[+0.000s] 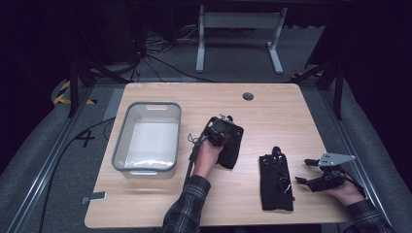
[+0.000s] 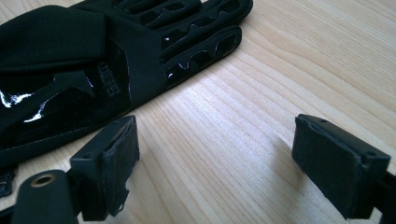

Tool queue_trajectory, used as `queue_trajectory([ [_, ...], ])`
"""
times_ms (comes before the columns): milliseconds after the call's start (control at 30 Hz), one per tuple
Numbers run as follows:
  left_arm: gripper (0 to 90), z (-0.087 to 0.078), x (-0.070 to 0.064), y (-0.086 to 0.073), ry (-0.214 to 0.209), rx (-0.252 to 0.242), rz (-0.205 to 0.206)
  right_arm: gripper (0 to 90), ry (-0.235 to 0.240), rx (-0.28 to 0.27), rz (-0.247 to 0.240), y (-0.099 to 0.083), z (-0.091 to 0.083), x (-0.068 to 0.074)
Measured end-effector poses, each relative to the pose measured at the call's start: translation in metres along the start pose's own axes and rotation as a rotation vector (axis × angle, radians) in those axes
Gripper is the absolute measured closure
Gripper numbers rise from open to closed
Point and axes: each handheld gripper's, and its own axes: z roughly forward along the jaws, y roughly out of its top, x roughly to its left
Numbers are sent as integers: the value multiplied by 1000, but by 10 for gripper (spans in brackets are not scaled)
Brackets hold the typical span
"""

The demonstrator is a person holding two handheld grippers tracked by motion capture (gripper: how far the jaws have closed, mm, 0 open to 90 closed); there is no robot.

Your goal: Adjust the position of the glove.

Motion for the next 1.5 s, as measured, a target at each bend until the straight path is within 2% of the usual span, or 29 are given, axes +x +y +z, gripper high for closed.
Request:
queue_trajectory([
  [167, 899, 5, 13, 3, 8, 8, 1, 153, 0, 0, -1, 0, 0, 0],
  [333, 899, 17, 15, -3, 15, 59, 5, 153, 0, 0, -1, 0, 0, 0],
  [533, 899, 14, 10, -13, -9, 52, 3, 153, 0, 0, -1, 0, 0, 0],
  [667, 900, 11, 5, -18, -17, 51, 15, 153, 0, 0, -1, 0, 0, 0],
  [767, 900, 7, -3, -22, -15, 63, 42, 153, 0, 0, -1, 0, 0, 0],
  [933, 900, 1, -14, -30, -19, 70, 61, 167, 7, 2, -9, 0, 0, 0],
  [1033, 900, -2, -18, -34, -30, 75, 72, 241, 13, 10, -16, 3, -2, 1],
  [1167, 900, -6, -23, -40, -45, 71, 72, 400, 42, -15, -18, 10, -8, 6],
  [1267, 900, -9, -27, -45, -54, 72, 80, 566, 105, -47, -20, 17, -11, 13],
  [1367, 900, -13, -33, -50, -72, 73, 85, 725, 155, -60, -43, 24, -10, 22],
  [1433, 900, -16, -38, -54, -81, 73, 88, 825, 190, -48, -63, 31, -4, 30],
  [1500, 900, -18, -42, -58, -86, 71, 92, 876, 210, -23, -85, 35, 4, 34],
])
